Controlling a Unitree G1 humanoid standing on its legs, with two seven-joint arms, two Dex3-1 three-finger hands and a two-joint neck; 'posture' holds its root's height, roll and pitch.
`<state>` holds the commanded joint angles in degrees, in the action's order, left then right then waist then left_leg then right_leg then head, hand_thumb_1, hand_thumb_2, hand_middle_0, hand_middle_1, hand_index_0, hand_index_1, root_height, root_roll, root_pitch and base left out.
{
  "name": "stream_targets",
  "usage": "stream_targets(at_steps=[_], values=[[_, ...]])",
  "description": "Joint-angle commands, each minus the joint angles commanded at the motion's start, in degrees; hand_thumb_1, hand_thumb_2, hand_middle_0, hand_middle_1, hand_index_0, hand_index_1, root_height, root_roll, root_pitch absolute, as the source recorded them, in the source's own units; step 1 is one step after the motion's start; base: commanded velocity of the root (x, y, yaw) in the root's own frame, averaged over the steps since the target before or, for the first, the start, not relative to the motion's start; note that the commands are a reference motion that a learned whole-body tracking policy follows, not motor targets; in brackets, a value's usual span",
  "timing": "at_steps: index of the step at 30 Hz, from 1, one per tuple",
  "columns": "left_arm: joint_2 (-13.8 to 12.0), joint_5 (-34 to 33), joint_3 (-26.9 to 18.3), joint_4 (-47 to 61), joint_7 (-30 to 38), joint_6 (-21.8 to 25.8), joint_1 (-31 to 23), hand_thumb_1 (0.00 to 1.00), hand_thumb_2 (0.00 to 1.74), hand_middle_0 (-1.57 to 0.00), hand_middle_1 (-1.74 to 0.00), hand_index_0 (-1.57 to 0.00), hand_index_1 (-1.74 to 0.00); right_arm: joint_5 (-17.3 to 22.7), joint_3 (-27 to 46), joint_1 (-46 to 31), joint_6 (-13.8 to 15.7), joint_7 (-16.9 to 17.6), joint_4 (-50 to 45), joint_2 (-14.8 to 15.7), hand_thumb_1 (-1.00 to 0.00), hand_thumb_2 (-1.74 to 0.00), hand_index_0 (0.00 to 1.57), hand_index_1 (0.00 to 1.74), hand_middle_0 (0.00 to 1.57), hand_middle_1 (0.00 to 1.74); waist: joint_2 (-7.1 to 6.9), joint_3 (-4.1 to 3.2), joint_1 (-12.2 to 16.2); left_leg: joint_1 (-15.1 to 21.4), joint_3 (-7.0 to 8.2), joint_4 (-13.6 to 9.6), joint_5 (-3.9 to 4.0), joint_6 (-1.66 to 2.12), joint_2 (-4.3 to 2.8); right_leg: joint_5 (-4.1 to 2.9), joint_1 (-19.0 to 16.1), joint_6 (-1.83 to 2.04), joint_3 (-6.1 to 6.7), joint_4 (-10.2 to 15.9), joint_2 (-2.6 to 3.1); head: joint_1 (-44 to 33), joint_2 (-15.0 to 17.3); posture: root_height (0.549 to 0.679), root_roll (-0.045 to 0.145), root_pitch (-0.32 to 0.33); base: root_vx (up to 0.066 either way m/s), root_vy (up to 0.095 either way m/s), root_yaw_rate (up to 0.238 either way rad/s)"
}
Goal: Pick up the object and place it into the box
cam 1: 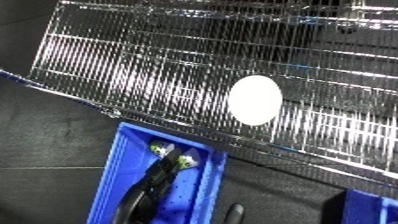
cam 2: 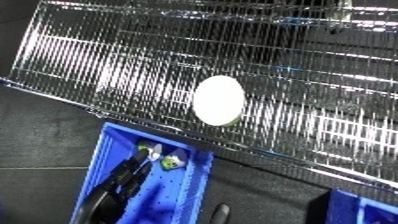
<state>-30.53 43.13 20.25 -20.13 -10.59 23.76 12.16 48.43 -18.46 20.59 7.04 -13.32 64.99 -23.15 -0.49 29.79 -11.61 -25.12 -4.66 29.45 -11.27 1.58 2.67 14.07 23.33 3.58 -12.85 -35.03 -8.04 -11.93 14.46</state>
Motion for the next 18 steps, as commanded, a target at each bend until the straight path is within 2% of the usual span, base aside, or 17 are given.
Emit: stream_targets(at_steps=[4,7,14,18], values=[[-1.4,1.3,-0.9,8.8,0.3,0.0,0.4,0.0,0.0,0.0,0.0,0.0,0.0,1.8,0.6,-0.8,0.4,-0.2,0.5,-0.1,0.0,0.0,0.0,0.0,0.0,0.0,-0.38,0.0,-1.0,-0.2,-0.51,0.0,-0.13,0.07,0.29,-0.26,-0.2,0.17,-0.79,0.1,-0.43,2.3,0.5,0.654,0.04,0.073,0.011,-0.058,0.137],[-2.0,2.0,-1.8,12.7,0.0,-0.1,0.7,0.0,0.0,0.0,0.0,0.0,0.0,2.9,1.0,-1.2,0.4,-0.5,0.7,0.0,0.0,0.0,0.0,0.0,0.0,0.0,-0.74,0.0,-1.4,-0.1,-0.75,-0.2,-0.17,0.13,0.38,-0.43,-0.4,0.24,-1.11,0.4,-0.54,3.3,0.8,0.655,0.039,0.074,0.014,-0.05,0.065],[-2.4,0.3,-3.4,16.2,2.0,0.8,2.2,0.0,0.0,0.0,0.0,0.0,0.0,3.6,1.6,-1.6,0.5,-1.3,1.1,0.5,0.0,0.0,0.0,0.0,0.0,0.0,-1.54,0.0,-1.6,0.4,-0.93,-0.6,-0.23,0.16,0.41,-0.59,-1.1,0.27,-1.1,0.9,-0.34,3.3,1.5,0.656,0.037,0.071,0.013,-0.029,-0.007],[-2.1,-2.2,-3.8,15.6,5.2,1.2,4.3,0.0,0.0,0.0,0.0,0.0,0.0,3.7,1.1,-1.1,-0.1,-1.9,1.0,0.9,0.0,0.0,0.0,0.0,0.0,0.0,-2.32,0.0,-1.2,0.4,-0.75,-0.3,-0.32,0.13,0.19,-0.62,-1.1,0.26,-0.78,0.8,-0.01,1.8,1.9,0.656,0.034,0.068,0.009,-0.015,-0.079]])
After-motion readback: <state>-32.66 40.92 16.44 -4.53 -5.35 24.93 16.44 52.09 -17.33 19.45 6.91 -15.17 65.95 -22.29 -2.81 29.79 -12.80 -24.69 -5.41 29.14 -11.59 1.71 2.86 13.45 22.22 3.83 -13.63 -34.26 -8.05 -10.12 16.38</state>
